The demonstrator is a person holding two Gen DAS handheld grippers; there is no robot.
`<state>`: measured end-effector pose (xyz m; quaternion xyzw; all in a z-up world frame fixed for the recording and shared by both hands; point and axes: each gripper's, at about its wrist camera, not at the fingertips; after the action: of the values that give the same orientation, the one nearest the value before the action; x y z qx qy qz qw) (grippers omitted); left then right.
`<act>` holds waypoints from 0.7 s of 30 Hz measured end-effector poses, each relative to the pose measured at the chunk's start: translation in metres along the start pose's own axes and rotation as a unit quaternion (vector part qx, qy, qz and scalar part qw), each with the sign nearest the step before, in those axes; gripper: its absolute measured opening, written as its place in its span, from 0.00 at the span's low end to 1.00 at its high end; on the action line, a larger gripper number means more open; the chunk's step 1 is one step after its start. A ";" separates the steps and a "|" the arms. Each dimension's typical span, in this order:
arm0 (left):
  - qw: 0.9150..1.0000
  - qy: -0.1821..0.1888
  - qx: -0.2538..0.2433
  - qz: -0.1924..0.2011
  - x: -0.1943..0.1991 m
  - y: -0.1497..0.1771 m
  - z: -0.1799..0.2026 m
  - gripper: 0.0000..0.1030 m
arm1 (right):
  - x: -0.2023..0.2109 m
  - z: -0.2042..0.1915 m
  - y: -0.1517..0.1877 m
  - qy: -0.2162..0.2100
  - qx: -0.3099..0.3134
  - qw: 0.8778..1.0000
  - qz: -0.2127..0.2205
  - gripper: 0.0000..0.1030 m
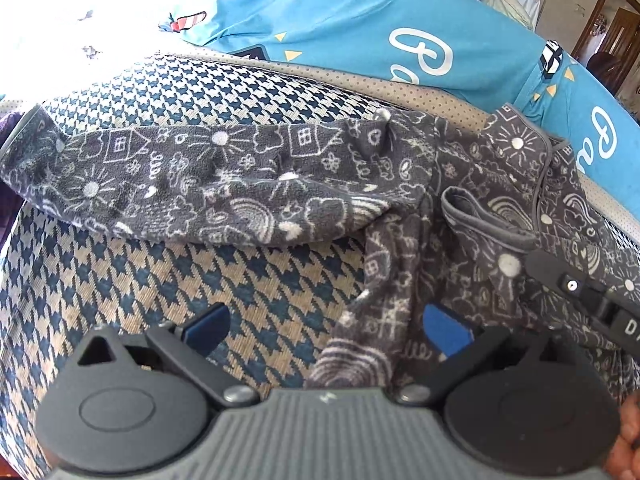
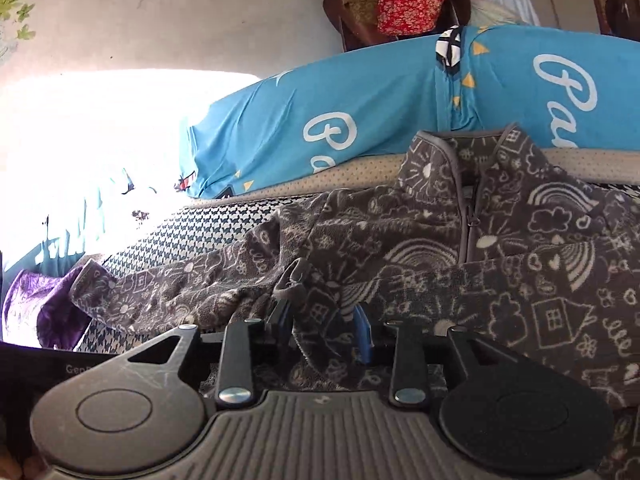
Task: Fold clothes
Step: 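Open the right gripper to release the sleeve and withdraw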
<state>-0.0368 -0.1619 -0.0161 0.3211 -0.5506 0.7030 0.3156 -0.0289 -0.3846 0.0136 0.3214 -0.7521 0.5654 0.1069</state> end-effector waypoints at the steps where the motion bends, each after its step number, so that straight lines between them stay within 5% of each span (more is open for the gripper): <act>1: 1.000 -0.003 -0.002 -0.002 -0.001 0.000 0.001 1.00 | 0.001 0.004 -0.001 0.005 -0.012 1.000 0.004 0.32; 11: 0.999 -0.013 0.015 -0.026 -0.010 0.001 -0.010 1.00 | -0.012 -0.002 0.003 0.034 0.002 0.999 0.001 0.36; 19: 0.998 -0.053 0.019 -0.031 -0.015 -0.001 -0.025 1.00 | -0.044 -0.031 0.038 0.059 0.101 0.991 -0.068 0.37; 21: 0.998 -0.058 0.024 -0.031 -0.015 -0.001 -0.031 1.00 | -0.047 -0.040 0.047 0.075 0.134 0.987 -0.057 0.38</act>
<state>-0.0298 -0.1328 -0.0333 0.3857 -0.5410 0.6858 0.2970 -0.0291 -0.3237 -0.0343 0.3315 -0.6401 0.6764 0.1510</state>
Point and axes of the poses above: each gripper's, at about its wrist camera, not at the fingertips, and x roughly against the way its jaws point, z to its right, y to its underside, and after that the axes turned 3 degrees about z, right-handed
